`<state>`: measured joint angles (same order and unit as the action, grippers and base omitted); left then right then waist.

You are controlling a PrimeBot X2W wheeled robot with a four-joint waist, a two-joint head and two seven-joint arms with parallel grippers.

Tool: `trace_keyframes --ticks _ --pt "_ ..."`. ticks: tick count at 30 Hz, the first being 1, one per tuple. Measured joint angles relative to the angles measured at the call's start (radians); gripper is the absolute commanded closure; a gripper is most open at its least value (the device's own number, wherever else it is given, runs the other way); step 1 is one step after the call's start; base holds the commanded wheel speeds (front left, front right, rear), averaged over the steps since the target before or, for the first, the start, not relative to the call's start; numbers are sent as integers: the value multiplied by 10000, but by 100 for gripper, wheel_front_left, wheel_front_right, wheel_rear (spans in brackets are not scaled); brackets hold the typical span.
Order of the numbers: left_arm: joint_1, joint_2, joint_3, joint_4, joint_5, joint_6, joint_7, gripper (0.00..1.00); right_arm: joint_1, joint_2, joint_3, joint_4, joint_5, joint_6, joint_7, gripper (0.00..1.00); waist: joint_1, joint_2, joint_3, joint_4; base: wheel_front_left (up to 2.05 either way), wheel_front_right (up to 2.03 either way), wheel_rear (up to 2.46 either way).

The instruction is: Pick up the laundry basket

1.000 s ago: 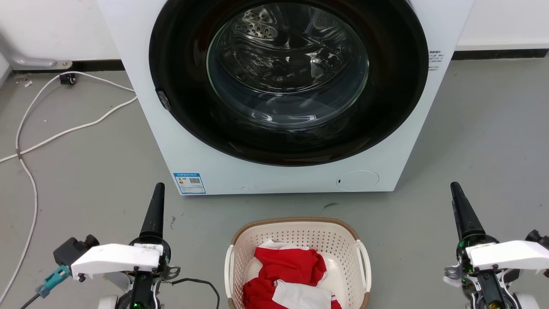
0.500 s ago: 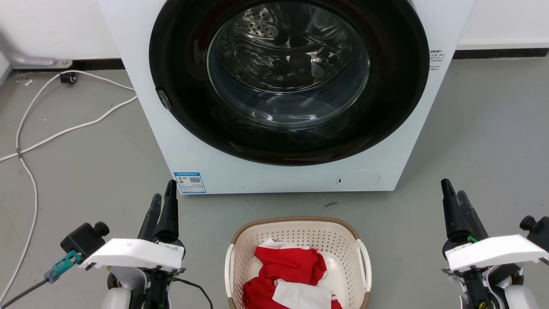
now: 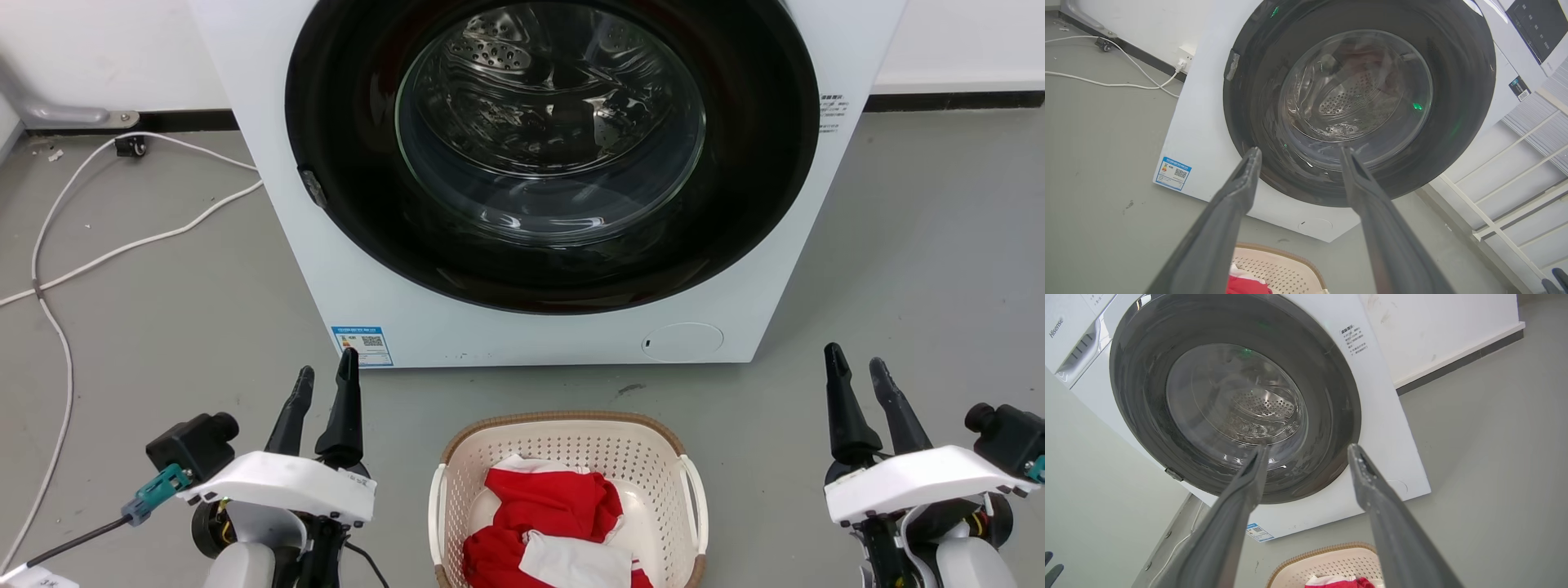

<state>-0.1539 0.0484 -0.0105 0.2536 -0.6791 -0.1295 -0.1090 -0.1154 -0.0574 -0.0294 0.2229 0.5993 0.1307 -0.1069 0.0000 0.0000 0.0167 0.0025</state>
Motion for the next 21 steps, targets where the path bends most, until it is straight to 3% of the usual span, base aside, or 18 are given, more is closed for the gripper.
trace_keyframes --ticks 21 --pt "-159 293 -451 257 2773 322 -577 0 -302 23 138 424 -2949 0 -602 0 0 0 161 3 0 0 0"
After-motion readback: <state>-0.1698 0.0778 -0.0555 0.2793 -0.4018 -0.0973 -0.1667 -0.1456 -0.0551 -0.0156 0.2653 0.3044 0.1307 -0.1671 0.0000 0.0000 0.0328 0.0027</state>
